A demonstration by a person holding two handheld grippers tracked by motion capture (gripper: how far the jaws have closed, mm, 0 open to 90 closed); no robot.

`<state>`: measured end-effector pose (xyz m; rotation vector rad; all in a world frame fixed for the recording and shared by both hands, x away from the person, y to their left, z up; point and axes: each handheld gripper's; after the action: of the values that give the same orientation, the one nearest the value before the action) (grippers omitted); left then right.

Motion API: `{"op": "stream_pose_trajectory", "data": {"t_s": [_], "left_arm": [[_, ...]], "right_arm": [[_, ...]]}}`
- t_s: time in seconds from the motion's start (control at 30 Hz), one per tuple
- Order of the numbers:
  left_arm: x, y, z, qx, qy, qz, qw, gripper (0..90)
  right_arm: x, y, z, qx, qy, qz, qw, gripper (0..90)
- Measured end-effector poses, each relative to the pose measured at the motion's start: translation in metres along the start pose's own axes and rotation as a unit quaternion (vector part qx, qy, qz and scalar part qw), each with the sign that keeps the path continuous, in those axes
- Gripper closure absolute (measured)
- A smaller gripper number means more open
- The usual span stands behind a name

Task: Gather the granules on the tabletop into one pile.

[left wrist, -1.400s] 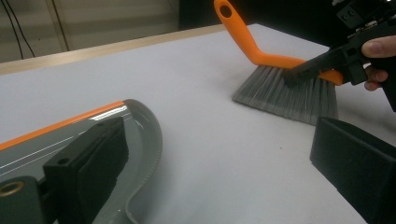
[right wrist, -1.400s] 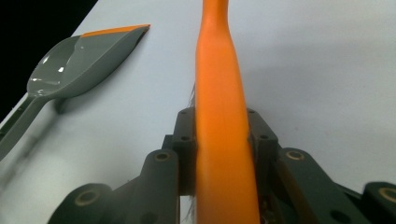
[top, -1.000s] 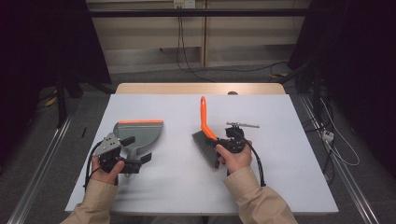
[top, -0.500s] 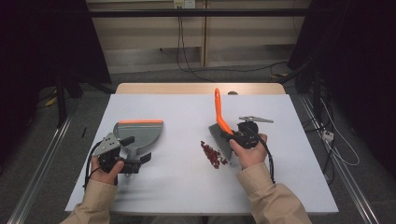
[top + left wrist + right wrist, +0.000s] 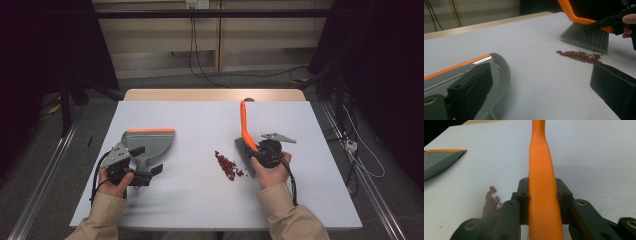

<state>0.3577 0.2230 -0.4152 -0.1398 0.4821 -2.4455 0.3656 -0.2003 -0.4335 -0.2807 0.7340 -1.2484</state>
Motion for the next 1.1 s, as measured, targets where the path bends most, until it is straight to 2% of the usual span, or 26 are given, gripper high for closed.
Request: {"op": "stream_pose_trajectory", "data": {"t_s": [0.13, 0.33, 0.57, 0.63, 0.73, 0.77, 0.8, 0.87, 0.97, 1.0, 1.07, 1.1], "left_arm": [[0.000, 0.000, 0.000, 0.000, -0.001, 0.000, 1.0000, 4.2], [0.000, -0.001, 0.000, 0.001, -0.002, 0.001, 1.0000, 4.2], [0.000, -0.001, 0.000, 0.000, -0.002, 0.001, 1.0000, 4.2], [0.000, 0.000, 0.000, -0.001, 0.000, 0.000, 1.0000, 4.2], [0.000, 0.000, 0.000, -0.001, -0.001, 0.000, 1.0000, 4.3], [-0.001, 0.000, 0.000, -0.002, -0.001, 0.000, 1.0000, 4.3], [-0.001, 0.000, 0.000, -0.003, 0.000, 0.000, 1.0000, 4.3], [-0.001, 0.000, 0.000, -0.001, -0.003, 0.001, 1.0000, 4.3], [-0.002, -0.001, 0.000, 0.000, -0.005, 0.003, 1.0000, 4.3], [-0.002, -0.001, 0.000, 0.000, -0.005, 0.004, 1.0000, 4.3], [-0.003, -0.001, -0.001, -0.002, -0.006, 0.006, 1.0000, 4.3], [-0.003, -0.001, -0.001, -0.002, -0.006, 0.006, 1.0000, 4.3]], "right_arm": [[-0.011, 0.004, -0.002, -0.003, -0.010, 0.009, 0.9999, 71.1], [-0.021, 0.010, -0.002, 0.000, -0.012, 0.019, 0.9997, 71.1], [-0.018, 0.005, 0.002, 0.005, -0.001, 0.031, 0.9995, 71.1], [-0.016, 0.003, 0.005, 0.011, -0.004, 0.046, 0.9989, 71.1], [-0.011, 0.002, 0.013, 0.017, -0.026, 0.072, 0.9969, 71.0], [-0.009, 0.002, 0.016, 0.019, -0.032, 0.073, 0.9966, 71.1], [-0.007, 0.004, 0.020, 0.022, -0.049, 0.081, 0.9953, 71.1], [-0.002, 0.010, 0.026, 0.026, -0.082, 0.106, 0.9906, 71.0], [0.003, 0.020, 0.034, 0.016, -0.126, 0.129, 0.9835, 71.1], [0.003, 0.024, 0.036, 0.011, -0.144, 0.133, 0.9805, 71.1], [0.003, 0.030, 0.040, 0.005, -0.180, 0.154, 0.9714, 71.1], [0.002, 0.033, 0.041, -0.001, -0.196, 0.158, 0.9679, 71.1]]}}
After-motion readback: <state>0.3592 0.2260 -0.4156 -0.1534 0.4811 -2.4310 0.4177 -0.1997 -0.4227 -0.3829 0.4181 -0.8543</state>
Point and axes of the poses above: each handheld gripper's, and its own axes: y roughly forward along the jaws, z roughly out of its top, x roughly to its right, and after that the axes turned 8 degrees about y, right-handed
